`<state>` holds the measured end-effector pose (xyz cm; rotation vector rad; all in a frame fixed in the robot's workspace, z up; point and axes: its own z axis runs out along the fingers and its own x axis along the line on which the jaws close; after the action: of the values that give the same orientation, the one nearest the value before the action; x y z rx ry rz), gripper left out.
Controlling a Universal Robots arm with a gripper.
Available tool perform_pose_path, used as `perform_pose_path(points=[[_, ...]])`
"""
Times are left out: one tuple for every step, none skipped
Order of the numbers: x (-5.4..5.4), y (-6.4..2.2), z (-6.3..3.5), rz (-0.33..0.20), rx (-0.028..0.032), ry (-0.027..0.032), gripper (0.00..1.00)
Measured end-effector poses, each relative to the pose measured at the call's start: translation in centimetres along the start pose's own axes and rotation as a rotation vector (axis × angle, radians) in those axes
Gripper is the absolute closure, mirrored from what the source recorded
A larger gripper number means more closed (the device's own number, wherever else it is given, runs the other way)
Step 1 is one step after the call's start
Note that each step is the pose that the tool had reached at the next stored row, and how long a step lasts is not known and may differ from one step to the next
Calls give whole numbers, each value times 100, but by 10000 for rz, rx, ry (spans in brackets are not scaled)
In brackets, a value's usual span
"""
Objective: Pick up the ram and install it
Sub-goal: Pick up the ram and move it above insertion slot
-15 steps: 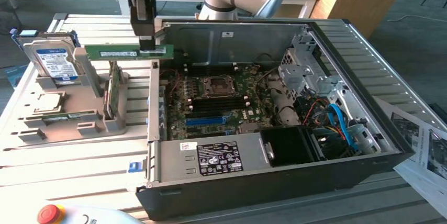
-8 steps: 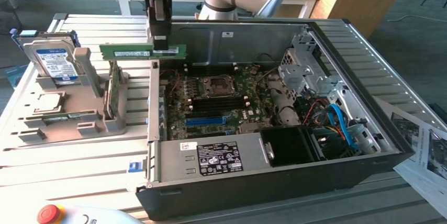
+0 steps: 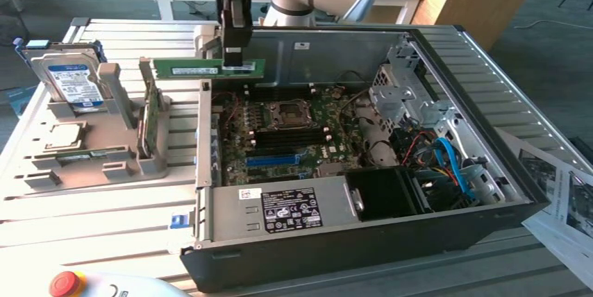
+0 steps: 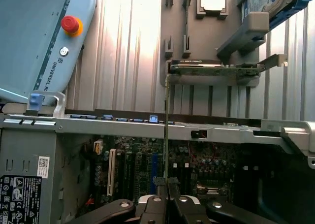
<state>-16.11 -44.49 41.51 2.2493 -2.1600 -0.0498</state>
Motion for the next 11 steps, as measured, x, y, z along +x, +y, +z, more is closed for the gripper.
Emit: perform_pose_path(points=[[1, -29, -1, 0, 0, 0, 88], [3, -60, -3, -1, 0, 1, 88], [5, -88, -4, -2, 0, 1, 88], [6, -116, -4, -1, 0, 0, 88], [8, -144, -5, 0, 0, 0, 88], [9, -172, -6, 0, 0, 0, 88], [11, -200, -8, -1, 0, 0, 88], [12, -231, -9, -1, 0, 2, 88], [14, -259, -11, -2, 0, 1, 88], [15, -286, -11, -1, 0, 1, 88], [17, -314, -12, 0, 0, 0, 88]])
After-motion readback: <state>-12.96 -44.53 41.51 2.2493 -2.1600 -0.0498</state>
